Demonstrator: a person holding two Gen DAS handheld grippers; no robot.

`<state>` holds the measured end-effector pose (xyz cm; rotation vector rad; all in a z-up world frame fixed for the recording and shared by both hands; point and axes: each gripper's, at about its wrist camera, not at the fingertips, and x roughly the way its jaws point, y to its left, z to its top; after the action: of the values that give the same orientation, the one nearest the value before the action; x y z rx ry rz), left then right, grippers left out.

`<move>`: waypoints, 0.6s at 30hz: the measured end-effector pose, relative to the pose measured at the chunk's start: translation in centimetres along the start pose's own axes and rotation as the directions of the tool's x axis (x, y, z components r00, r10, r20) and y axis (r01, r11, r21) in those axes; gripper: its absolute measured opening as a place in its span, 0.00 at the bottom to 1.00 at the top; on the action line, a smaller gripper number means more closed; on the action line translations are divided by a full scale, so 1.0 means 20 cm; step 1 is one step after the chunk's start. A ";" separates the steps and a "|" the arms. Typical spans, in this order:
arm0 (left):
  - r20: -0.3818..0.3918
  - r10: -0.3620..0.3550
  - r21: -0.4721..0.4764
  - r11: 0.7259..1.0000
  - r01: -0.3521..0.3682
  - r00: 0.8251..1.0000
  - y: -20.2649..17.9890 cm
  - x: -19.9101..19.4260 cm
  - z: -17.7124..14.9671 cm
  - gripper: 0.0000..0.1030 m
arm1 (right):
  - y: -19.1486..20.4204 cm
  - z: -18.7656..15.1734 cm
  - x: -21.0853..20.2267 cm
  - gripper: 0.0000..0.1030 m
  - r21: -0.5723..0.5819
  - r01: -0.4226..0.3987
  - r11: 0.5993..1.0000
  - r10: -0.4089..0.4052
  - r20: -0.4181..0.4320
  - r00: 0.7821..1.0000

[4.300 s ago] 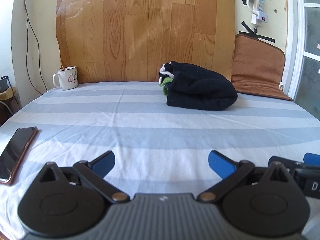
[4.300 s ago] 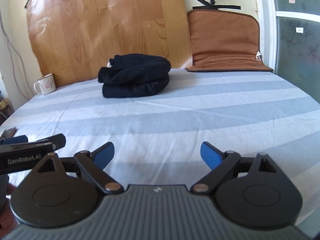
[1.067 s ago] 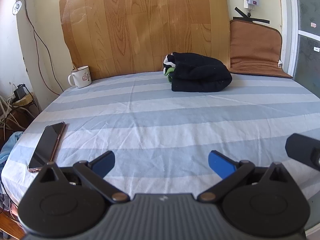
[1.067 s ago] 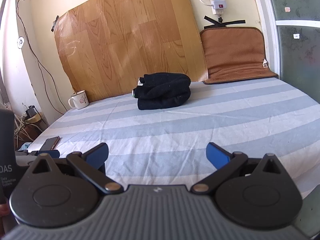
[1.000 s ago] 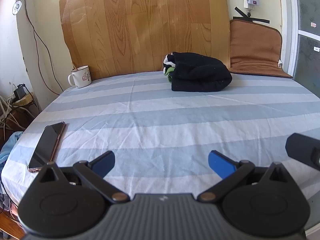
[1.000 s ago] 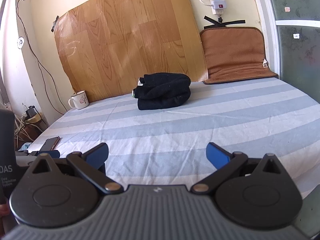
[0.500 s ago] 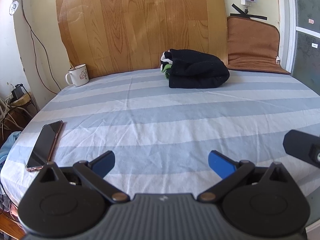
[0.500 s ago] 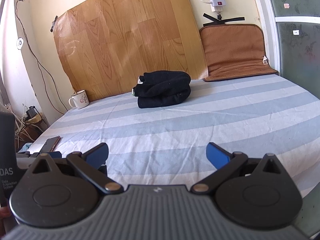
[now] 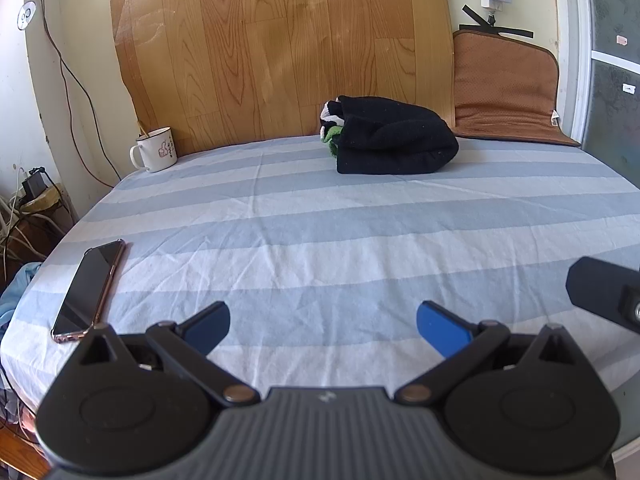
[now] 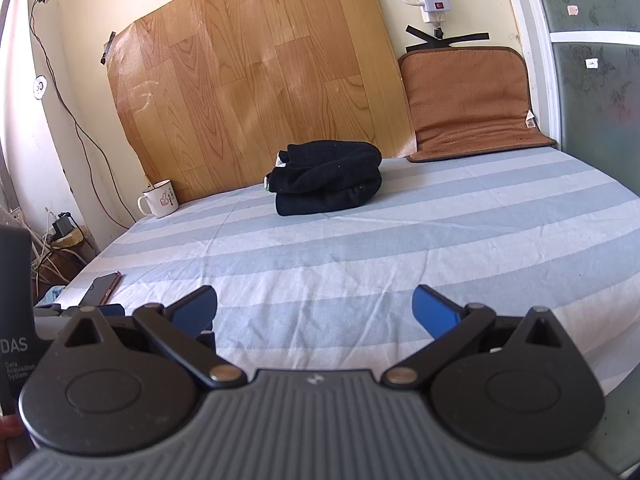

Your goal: Fold small clothes

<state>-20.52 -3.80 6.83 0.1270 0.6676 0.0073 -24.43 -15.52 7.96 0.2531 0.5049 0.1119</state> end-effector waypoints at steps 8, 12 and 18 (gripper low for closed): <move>-0.001 0.001 -0.001 1.000 -0.001 1.000 0.00 0.00 0.00 1.00 | 0.00 0.00 0.00 1.00 0.001 0.000 1.000 0.000 0.000 1.000; -0.003 0.001 -0.002 1.000 -0.001 1.000 0.00 0.00 -0.01 1.00 | 0.00 0.00 0.00 1.00 0.001 -0.001 1.000 0.001 -0.001 1.000; 0.000 0.010 -0.004 1.000 -0.010 1.000 0.02 0.01 -0.01 1.00 | 0.01 -0.01 0.00 1.00 0.003 -0.001 1.000 0.001 -0.001 1.000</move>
<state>-20.45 -3.37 6.55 0.1262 0.6670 0.0180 -24.45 -15.35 7.82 0.2558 0.5064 0.1122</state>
